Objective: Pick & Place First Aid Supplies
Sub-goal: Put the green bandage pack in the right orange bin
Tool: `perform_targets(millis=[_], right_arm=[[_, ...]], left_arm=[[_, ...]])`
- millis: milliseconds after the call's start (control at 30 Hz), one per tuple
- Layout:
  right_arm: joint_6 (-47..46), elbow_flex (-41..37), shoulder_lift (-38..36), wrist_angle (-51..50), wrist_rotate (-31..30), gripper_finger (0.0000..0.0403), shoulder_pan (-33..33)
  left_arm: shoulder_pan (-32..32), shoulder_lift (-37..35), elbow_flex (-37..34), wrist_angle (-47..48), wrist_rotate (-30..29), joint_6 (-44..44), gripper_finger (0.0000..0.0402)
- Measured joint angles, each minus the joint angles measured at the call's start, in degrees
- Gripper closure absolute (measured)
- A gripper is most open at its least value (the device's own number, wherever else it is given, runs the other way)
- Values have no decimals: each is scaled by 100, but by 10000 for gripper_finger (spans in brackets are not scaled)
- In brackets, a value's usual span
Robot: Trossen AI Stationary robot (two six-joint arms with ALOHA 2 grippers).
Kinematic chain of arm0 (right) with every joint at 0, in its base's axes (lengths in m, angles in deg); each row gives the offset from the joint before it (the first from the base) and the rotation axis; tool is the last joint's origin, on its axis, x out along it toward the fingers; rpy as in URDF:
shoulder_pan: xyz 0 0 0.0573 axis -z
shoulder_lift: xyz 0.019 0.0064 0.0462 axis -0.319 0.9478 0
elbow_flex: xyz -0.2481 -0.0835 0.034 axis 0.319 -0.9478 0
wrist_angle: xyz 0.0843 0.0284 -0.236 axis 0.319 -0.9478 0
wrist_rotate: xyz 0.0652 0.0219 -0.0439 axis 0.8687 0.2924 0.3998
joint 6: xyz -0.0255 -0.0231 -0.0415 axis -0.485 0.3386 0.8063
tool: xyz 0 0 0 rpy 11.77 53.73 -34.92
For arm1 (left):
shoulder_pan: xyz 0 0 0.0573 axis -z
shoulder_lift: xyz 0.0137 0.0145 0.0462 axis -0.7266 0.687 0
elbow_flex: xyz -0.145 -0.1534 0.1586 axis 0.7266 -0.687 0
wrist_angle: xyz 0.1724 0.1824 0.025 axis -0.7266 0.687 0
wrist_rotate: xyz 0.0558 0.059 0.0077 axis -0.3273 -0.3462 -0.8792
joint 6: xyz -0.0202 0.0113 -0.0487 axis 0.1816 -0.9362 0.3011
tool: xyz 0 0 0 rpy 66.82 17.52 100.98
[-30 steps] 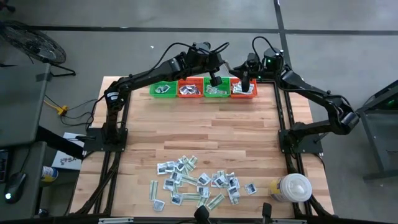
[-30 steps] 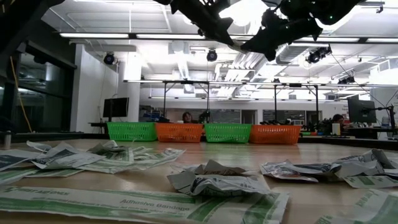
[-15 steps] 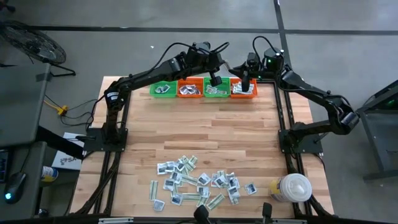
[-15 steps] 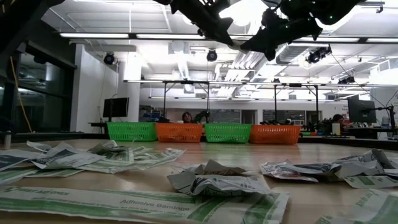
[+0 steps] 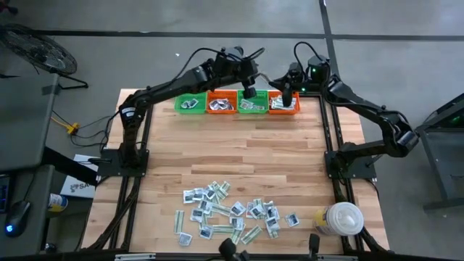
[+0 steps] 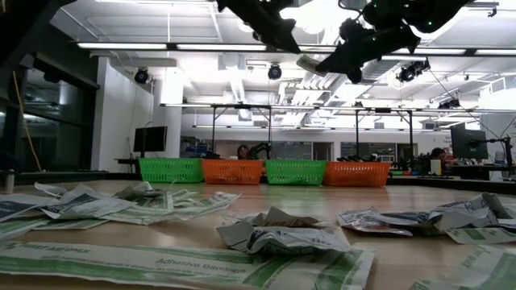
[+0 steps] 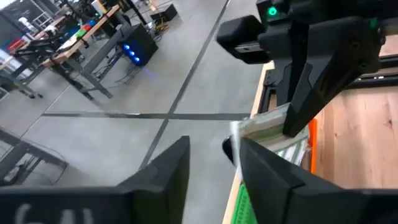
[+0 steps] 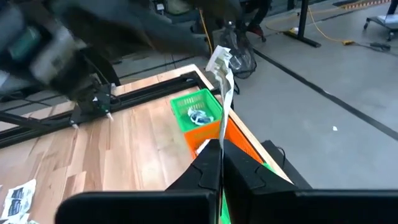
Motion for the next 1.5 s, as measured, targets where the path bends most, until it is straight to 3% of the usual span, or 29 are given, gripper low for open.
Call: perform_targets(millis=[200,467,600,800,1133,1500], right_arm=[[188,0,0,-316,-52,403,96],[455,0,0,-604,-343,403,96],[617,0,0,-838,-690,403,98],[1111,467,33,-1885,-1386,403,71],[1621,1258,557,-3454,-2199,403,66],[1656,1292,995,-3931,-2176,403,109]], left_arm=[[-2,-441,7,643,-641,-161,240],[-4,-784,4,1622,-677,-299,239],[-4,-809,-125,1680,-667,-256,239],[-47,-803,-719,1102,-60,-159,239],[-191,-1096,-2364,-625,1052,308,239],[-286,-2500,-4677,-2139,1236,737,239]])
